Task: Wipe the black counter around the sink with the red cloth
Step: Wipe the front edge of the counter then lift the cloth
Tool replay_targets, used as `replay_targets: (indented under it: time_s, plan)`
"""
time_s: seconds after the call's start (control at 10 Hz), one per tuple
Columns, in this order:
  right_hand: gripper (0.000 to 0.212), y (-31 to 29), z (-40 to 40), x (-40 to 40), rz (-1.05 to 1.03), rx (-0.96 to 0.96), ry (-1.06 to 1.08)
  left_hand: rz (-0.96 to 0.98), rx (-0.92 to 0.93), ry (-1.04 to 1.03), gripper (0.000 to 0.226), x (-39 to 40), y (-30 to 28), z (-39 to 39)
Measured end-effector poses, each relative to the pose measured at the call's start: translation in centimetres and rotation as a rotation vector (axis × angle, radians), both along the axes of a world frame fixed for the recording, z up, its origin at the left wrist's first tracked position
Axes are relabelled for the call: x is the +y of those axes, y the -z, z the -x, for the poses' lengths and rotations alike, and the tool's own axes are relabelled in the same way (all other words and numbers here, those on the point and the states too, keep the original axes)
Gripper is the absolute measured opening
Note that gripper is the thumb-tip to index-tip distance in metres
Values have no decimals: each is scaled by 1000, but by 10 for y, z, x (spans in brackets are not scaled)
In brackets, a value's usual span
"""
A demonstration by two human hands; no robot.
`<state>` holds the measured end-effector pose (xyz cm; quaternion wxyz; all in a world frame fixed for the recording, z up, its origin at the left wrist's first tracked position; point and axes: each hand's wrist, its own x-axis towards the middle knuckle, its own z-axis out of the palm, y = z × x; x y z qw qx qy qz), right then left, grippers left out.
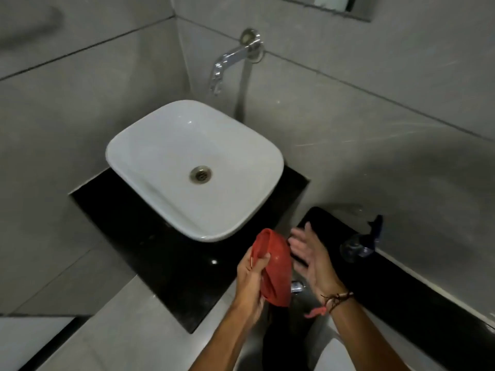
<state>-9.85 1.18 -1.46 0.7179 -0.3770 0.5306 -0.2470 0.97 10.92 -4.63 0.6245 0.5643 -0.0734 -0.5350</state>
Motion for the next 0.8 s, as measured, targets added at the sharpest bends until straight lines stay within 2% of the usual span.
replay_targets:
  time_s: [0.1,0.2,0.3,0.4,0.5,0.6,0.7,0.8]
  plan:
    - [50,14,37,-2,-255,-169,22,-39,-66,91,43,-41,3,9]
    - [42,33,55,-18,-191,-170,193,-132,-268,195,44,-79,18,18]
    - [45,55,60,-35,-130,-92,316,-199,-399,304,21,-109,36,24]
    - [43,83,64,-62,-73,80,488,-236,-504,451,44,-148,61,30]
    - [43,106,63,-82,28,281,507,-208,-615,579,63,-182,93,31]
    - [58,141,62,-102,1,284,472,-250,-776,624,75,-209,107,36]
    - [79,198,62,-111,-3,244,335,-297,-892,692,36,-219,103,43]
    - [82,162,57,-107,57,361,154,-296,-953,827,49,-207,98,44]
